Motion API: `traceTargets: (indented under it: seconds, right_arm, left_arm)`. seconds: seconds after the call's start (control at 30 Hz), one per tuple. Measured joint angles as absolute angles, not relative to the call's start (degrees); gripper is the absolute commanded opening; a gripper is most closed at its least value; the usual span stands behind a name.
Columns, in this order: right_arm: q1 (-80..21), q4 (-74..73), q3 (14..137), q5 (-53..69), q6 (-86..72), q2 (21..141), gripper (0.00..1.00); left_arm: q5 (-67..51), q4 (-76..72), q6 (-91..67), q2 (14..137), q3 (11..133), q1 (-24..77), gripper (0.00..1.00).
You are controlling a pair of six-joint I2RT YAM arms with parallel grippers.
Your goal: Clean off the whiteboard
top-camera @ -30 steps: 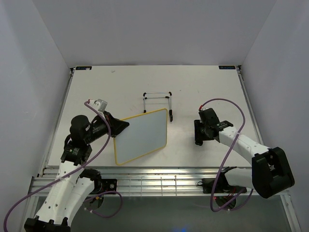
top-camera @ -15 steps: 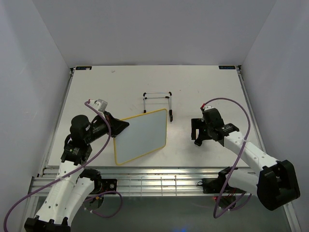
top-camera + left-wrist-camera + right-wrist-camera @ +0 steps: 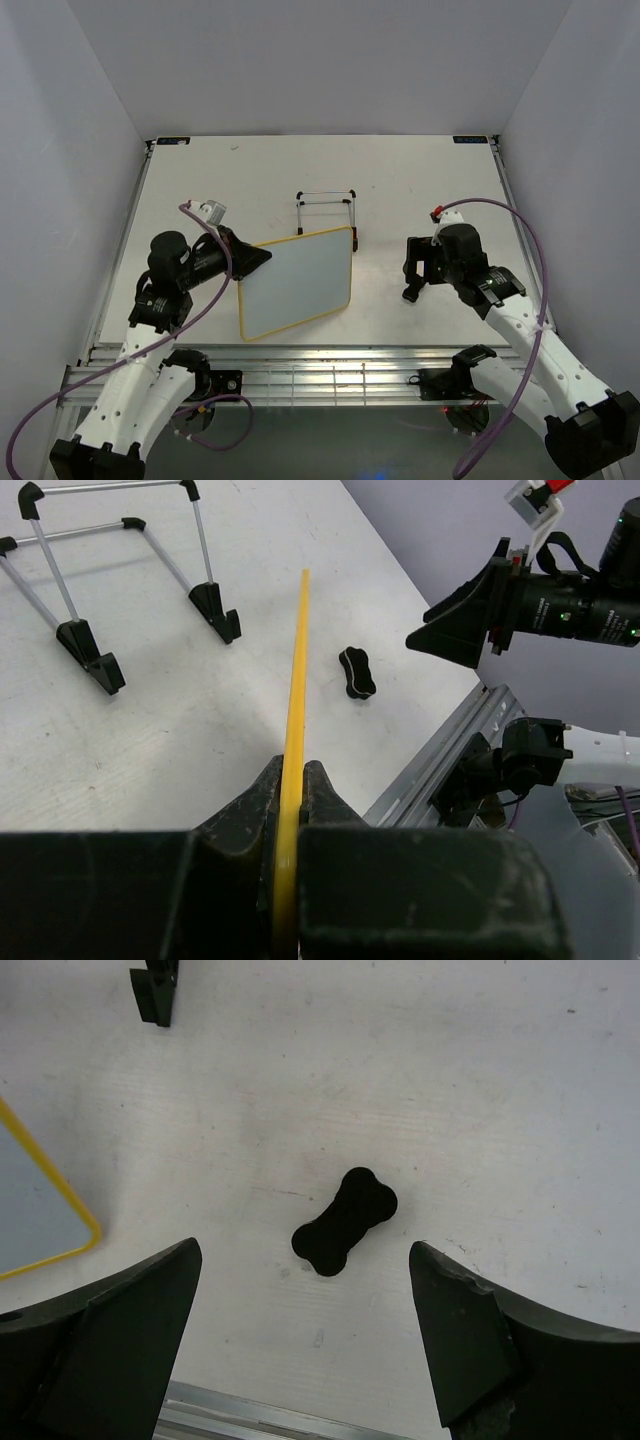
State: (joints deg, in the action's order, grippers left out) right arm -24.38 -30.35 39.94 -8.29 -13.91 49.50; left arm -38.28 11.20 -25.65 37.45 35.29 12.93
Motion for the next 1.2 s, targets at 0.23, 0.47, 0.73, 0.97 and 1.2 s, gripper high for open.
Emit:
traceTargets:
  seconds: [0.23, 0.47, 0.73, 0.97, 1.2]
  right_arm:
    - [-24.38, -30.92, 40.95, -7.77, -12.84, 45.78, 0.9]
    - [-24.38, -33.43, 42.74, -8.49, -12.53, 42.24, 0.9]
    - [-24.38, -34.0, 44.25, -8.58, -11.92, 40.38, 0.9]
    - [-24.38, -35.55, 45.98, -6.39, -10.92, 40.88, 0.9]
    - [-24.38, -38.19, 47.53, -3.51, -10.24, 40.18, 0.9]
  left_arm:
    - [-40.75, 8.67, -28.71, 48.25, 43.64, 12.91, 0.0]
    - [-45.98, -1.56, -34.24, 63.07, 53.45, 12.93, 0.0]
    - [-51.99, -10.59, -32.75, 86.19, 70.3, 12.97, 0.0]
    - [-60.1, -15.31, -28.45, 106.3, 85.1, 12.88, 0.0]
    - [-64.27, -14.9, -25.02, 114.34, 88.58, 12.49, 0.0]
